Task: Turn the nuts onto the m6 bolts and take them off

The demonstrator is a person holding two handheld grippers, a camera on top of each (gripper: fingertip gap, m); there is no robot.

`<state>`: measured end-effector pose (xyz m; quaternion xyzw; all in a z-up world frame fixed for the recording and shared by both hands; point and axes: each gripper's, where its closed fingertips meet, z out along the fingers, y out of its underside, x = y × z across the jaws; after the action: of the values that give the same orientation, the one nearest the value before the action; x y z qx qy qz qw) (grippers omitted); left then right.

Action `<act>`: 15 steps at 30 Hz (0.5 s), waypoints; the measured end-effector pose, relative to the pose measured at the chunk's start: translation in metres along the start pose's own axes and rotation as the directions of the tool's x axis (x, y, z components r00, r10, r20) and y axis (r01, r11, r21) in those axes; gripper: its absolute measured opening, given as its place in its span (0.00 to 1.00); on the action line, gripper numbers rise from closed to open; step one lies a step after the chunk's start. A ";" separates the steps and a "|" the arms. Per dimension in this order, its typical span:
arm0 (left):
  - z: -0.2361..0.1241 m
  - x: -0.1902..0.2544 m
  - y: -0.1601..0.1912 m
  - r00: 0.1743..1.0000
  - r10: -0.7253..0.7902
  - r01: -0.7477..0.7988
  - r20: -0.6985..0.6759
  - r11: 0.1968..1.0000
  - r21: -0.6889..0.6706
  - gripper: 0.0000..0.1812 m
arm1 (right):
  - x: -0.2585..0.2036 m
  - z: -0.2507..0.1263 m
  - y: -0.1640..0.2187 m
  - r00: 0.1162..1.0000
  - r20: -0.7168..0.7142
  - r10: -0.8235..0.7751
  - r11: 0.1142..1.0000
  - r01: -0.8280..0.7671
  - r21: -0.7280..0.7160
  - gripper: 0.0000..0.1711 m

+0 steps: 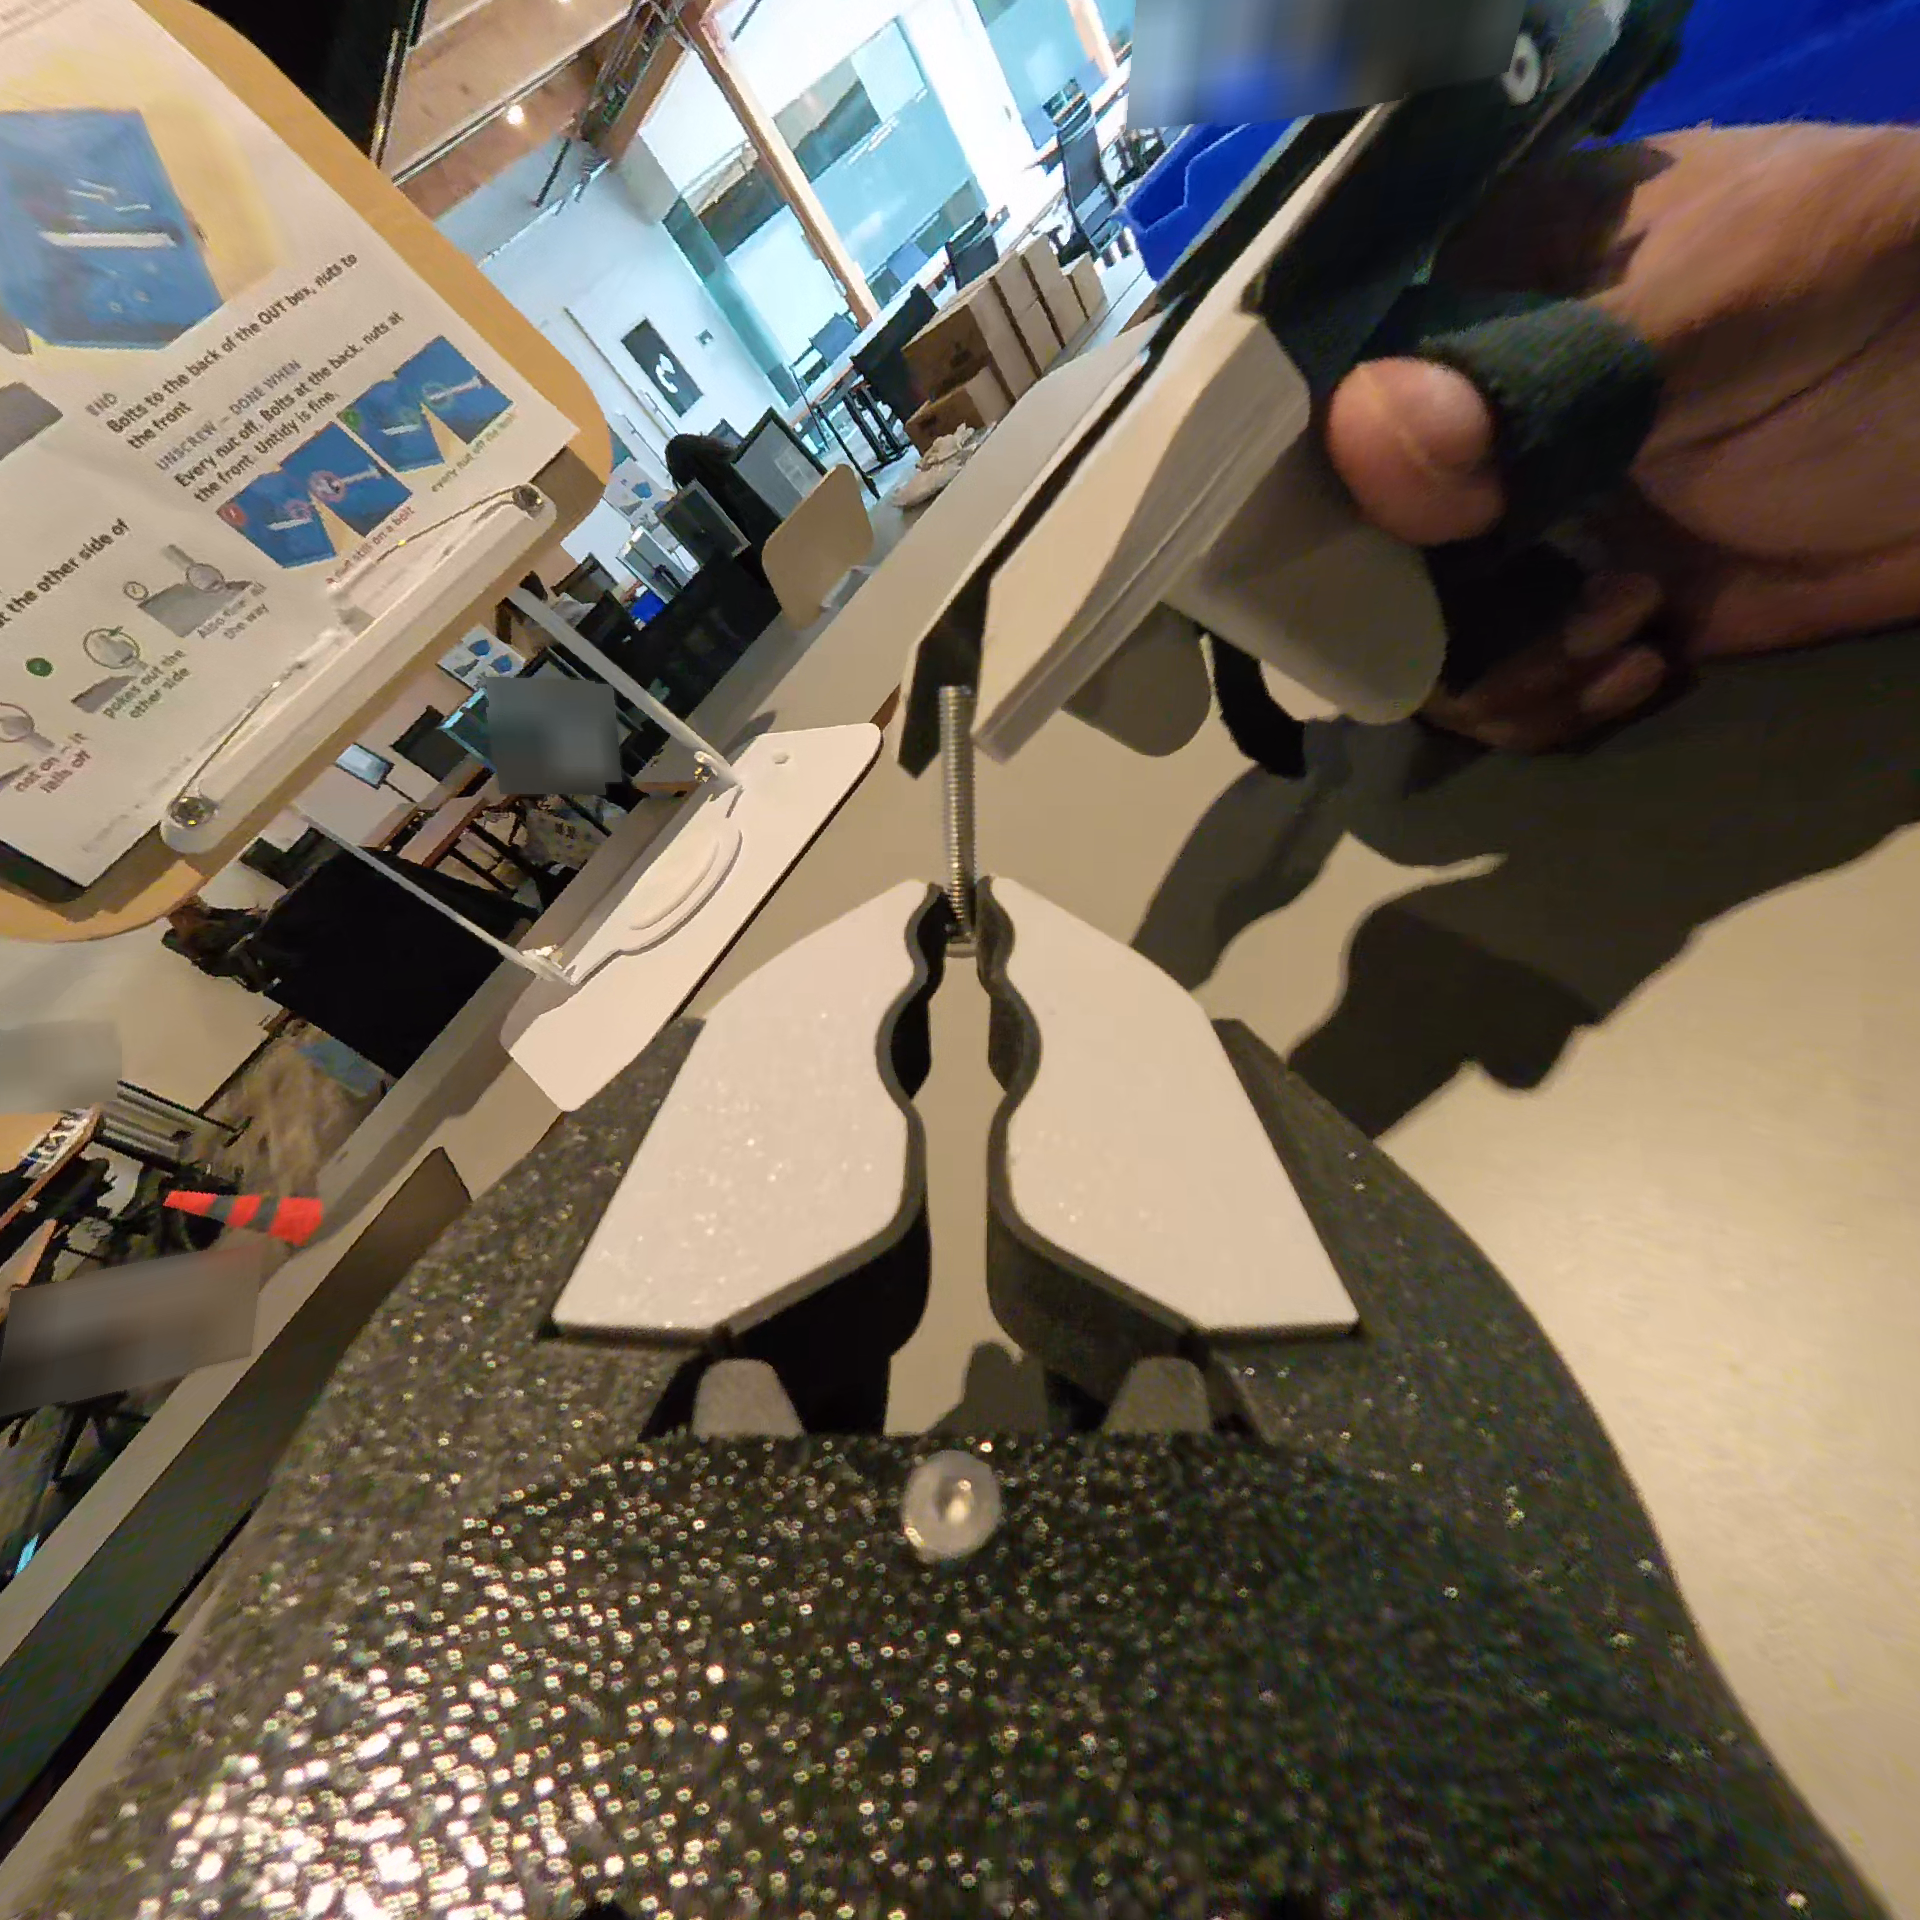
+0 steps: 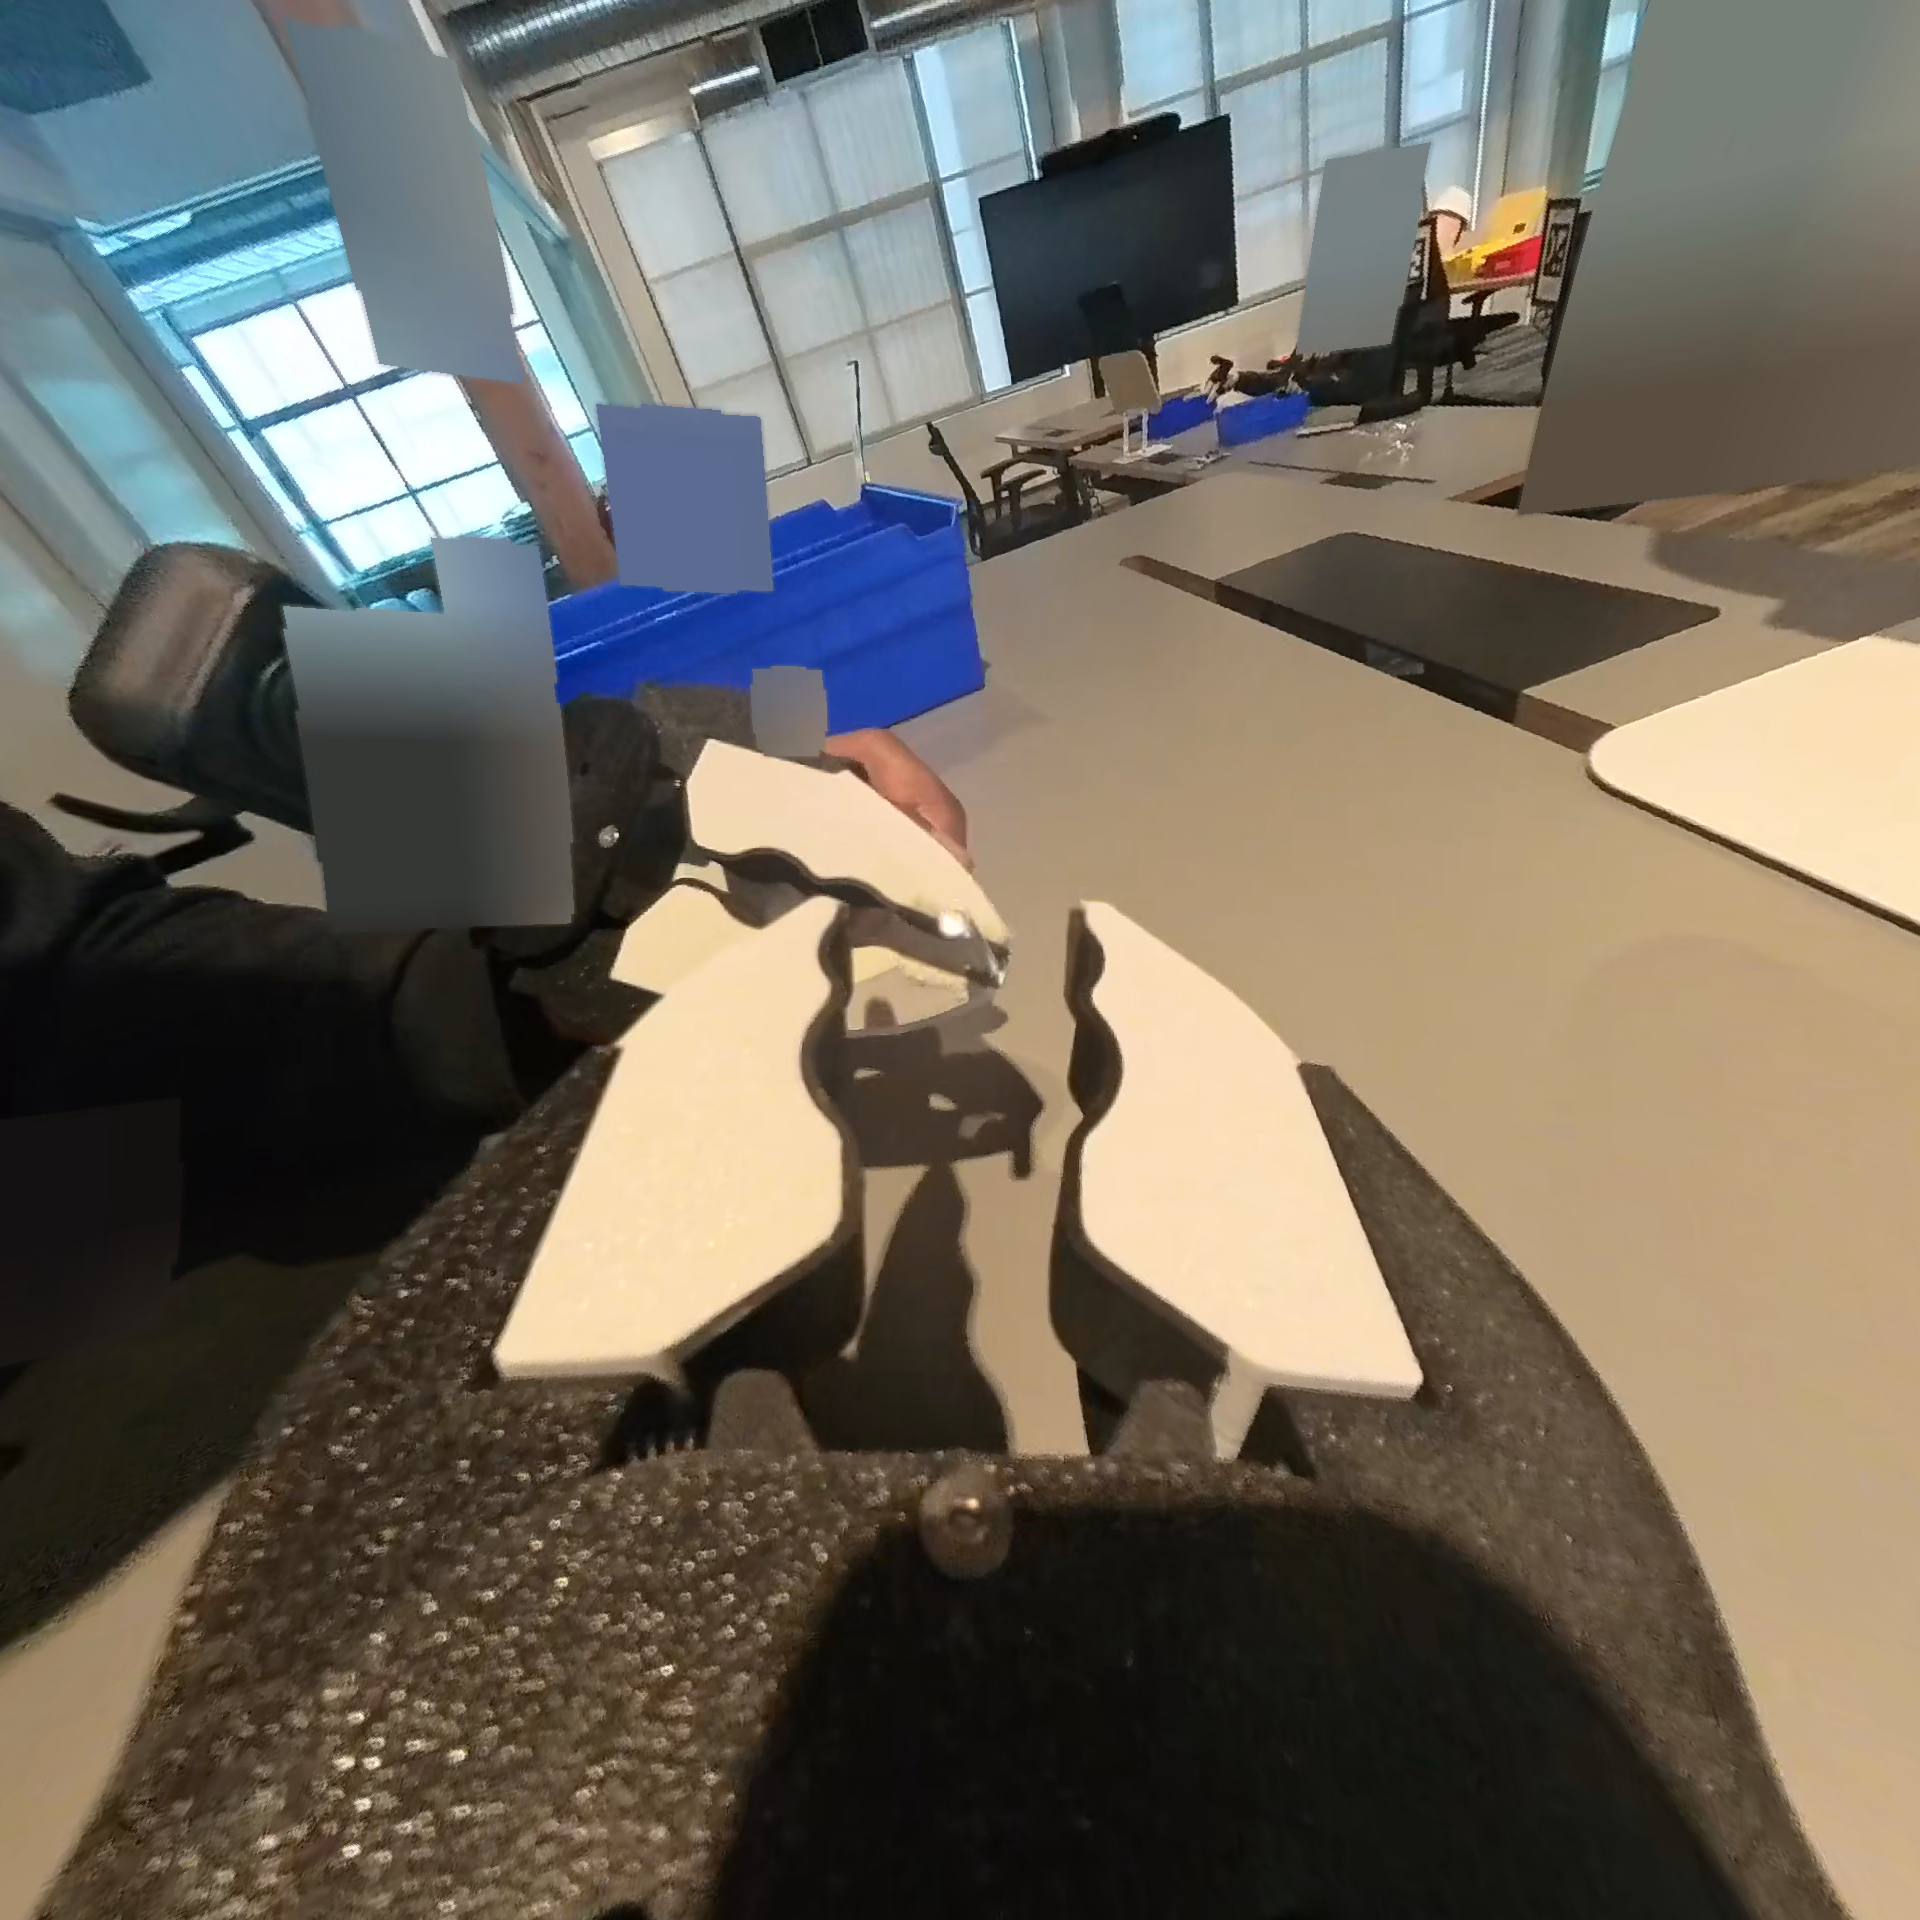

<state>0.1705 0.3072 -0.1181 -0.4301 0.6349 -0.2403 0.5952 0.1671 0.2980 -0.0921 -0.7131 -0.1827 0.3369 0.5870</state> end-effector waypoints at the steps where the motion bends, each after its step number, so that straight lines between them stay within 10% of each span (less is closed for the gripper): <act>1: 0.000 0.000 0.000 1.000 0.000 0.000 -0.002 1.000 0.001 0.03 | 0.000 0.001 0.001 1.000 0.000 -0.004 1.000 0.004 -0.006 0.22; 15: -0.002 -0.001 -0.009 1.000 -0.019 0.018 0.008 0.998 0.063 0.06 | 0.002 -0.002 -0.004 0.998 0.007 0.058 0.998 -0.058 0.027 0.03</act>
<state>0.1709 0.3032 -0.1095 -0.4180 0.6202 -0.2639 0.6091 0.1706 0.2988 -0.0890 -0.7089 -0.1594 0.3586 0.5861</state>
